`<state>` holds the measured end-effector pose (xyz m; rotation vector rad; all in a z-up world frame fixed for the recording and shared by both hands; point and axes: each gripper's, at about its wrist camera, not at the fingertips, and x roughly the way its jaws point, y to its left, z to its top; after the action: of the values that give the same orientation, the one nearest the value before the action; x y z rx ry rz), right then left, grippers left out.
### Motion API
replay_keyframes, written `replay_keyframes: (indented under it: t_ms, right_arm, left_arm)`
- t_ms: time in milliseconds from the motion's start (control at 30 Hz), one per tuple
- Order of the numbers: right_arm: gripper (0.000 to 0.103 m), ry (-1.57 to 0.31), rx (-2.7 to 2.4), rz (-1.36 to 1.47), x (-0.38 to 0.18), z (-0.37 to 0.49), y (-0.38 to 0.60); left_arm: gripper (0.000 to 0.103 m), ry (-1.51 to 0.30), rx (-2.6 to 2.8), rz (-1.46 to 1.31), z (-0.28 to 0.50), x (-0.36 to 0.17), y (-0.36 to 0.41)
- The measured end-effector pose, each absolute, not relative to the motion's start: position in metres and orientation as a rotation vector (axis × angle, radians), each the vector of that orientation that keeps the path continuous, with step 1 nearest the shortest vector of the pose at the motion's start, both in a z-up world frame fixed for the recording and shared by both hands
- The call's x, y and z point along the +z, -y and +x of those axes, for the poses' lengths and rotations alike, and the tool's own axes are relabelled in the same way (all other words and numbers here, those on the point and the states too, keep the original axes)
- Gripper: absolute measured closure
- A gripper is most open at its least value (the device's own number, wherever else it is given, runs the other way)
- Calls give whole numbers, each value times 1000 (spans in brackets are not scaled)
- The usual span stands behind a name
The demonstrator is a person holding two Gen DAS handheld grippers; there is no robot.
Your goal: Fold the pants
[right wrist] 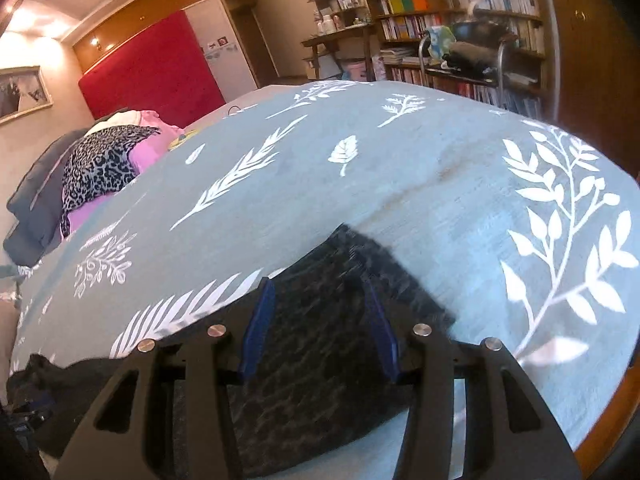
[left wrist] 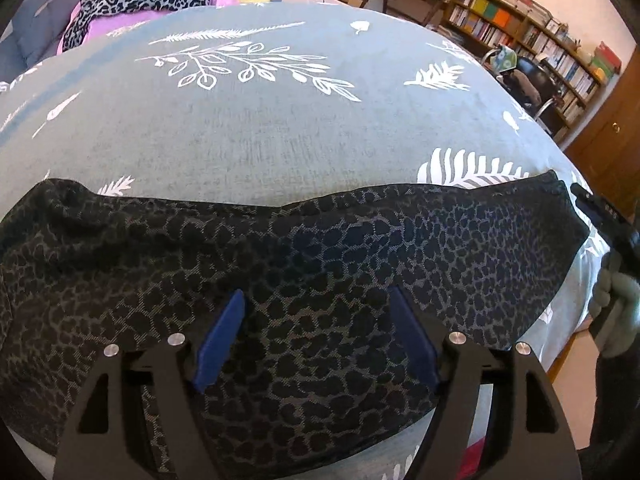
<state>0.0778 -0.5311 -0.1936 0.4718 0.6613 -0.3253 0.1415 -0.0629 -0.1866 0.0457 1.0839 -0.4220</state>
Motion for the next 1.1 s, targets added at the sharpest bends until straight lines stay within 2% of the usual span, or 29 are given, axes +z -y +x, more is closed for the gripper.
replay_keyframes:
  t_ms: [167,267,333,367,700,967,1067,1100]
  right_arm:
    - [55,-672,-301,506,-204,93,550]
    - [73,-706,-292,485,-207,101,551]
    - [93,-718,-300,446,-207,102,548]
    - [97,-718,-304,427,-206,101,546]
    - [98,-608,-317,367,-175,111,546]
    - [103,-701,-380,458,-216,122,568]
    - [101,-662,-381,476,-205,107,569]
    - [97,-642,-372,465,-199,100,565]
  left_arm:
    - [28,-1094,-409,70,141,-190,70]
    - [28,-1098,-400,71,142,-191,72]
    - [28,-1101,-393,68,144,-191,73]
    - [27,-1101,-391,69,144,-192,73]
    - [27,-1088,-408,68,146,-190,86]
    - [22,-1071,-415,103,147,-198,96]
    - [22,-1072,-414,105,147,-199,96]
    - [22,-1073,-414,100,147,-198,96]
